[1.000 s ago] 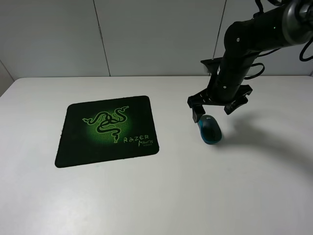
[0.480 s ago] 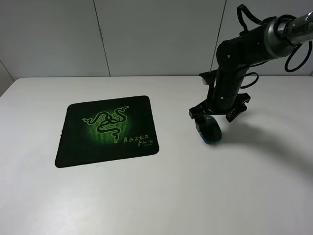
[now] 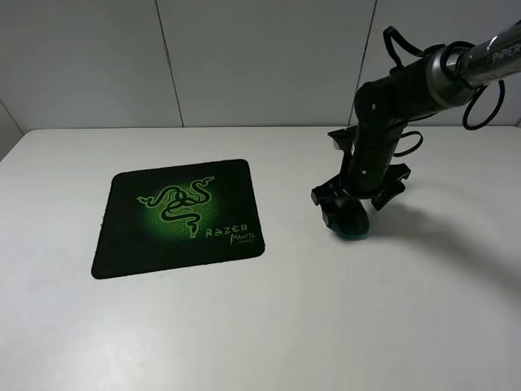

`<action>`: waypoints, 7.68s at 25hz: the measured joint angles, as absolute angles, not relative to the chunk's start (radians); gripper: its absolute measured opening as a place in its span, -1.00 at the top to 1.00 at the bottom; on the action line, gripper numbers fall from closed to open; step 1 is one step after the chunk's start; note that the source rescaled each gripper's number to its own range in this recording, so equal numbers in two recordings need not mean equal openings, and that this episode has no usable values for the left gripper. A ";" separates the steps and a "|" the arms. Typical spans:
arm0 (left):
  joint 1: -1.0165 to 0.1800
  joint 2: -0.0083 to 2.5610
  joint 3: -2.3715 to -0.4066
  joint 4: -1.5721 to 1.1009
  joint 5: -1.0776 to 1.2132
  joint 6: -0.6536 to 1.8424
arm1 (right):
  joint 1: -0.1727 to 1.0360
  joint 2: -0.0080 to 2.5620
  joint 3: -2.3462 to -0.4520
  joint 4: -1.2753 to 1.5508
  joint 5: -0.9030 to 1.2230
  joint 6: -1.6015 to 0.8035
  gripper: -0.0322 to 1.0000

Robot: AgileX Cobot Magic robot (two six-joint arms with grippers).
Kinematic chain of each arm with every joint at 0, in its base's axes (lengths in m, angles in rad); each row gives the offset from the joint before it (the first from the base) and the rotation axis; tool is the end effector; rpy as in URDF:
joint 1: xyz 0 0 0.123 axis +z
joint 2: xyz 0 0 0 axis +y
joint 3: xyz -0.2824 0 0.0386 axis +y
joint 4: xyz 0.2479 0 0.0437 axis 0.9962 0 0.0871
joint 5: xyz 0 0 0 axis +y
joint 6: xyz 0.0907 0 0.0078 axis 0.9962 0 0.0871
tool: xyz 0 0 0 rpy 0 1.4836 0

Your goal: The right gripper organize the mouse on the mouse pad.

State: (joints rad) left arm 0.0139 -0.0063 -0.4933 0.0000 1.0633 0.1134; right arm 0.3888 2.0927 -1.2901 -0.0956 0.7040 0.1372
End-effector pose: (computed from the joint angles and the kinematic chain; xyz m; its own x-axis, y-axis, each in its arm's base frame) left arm -0.0051 -0.0001 0.2751 -0.4573 0.1068 -0.8829 0.0381 0.9942 0.1006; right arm 0.3646 0.1433 0.1108 -0.9363 -0.3143 -0.1566 -0.3101 0.9493 -0.0511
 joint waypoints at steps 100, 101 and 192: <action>0.014 -0.006 -0.493 0.000 1.063 0.113 | 0.851 2.570 -2.261 -0.014 1.039 0.187 0.94; 0.014 -0.006 -0.493 0.000 1.063 0.113 | 0.851 2.570 -2.261 -0.014 1.041 0.187 0.94; 0.014 -0.006 -0.493 0.000 1.063 0.113 | 0.851 0.996 -0.954 0.042 1.217 0.035 -1.00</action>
